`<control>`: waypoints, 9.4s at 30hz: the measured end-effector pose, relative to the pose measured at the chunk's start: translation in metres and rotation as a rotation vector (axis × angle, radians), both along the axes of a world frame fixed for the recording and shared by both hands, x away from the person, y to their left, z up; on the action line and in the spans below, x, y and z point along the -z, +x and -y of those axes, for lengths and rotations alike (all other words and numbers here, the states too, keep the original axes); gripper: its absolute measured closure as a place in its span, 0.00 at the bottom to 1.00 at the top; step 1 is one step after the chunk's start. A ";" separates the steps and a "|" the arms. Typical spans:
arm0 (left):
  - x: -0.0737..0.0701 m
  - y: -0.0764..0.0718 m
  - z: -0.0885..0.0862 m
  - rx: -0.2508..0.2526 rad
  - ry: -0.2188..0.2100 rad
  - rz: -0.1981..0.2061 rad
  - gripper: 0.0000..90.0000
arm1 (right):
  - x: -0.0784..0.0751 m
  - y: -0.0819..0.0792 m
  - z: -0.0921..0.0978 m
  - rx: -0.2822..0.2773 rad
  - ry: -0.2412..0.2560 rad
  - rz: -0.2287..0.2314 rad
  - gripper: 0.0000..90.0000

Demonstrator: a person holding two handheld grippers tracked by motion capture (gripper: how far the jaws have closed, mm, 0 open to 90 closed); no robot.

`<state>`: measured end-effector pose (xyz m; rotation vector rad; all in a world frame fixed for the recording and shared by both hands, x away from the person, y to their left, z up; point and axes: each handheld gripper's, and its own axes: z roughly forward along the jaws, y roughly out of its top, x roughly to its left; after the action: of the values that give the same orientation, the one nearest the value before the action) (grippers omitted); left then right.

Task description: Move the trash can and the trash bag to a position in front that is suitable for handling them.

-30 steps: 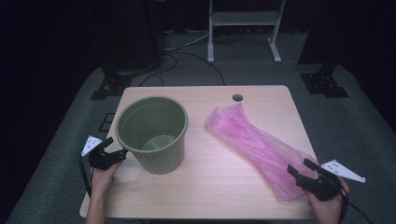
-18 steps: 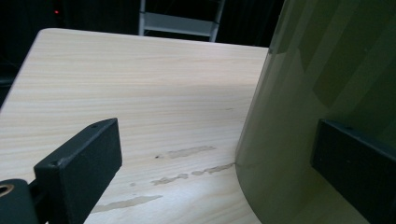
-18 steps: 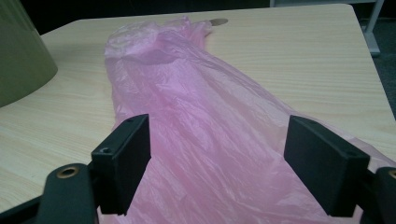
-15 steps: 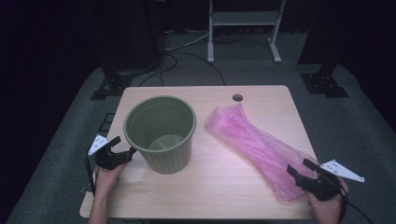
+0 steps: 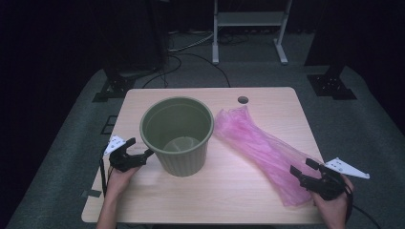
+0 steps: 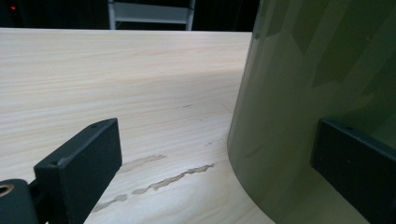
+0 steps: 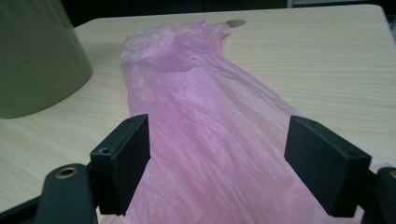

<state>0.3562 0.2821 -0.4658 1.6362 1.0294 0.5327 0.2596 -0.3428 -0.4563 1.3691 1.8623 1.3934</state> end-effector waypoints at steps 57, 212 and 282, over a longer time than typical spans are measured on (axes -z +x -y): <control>-0.008 0.010 0.066 0.213 0.062 -0.021 0.01 | 0.017 0.138 -0.090 -0.207 -0.332 -0.290 0.34; -0.012 -0.001 0.015 0.139 -0.098 -0.020 0.01 | -0.196 0.186 -0.299 -0.806 -0.131 -0.004 0.95; -0.008 -0.001 0.028 0.162 -0.057 -0.040 0.01 | -0.156 0.106 -0.184 -0.911 -0.228 -0.223 0.76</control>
<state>0.3548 0.2544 -0.4579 1.6687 0.9229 0.3608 0.3654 -0.1586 -0.2999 0.5609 2.8836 1.3433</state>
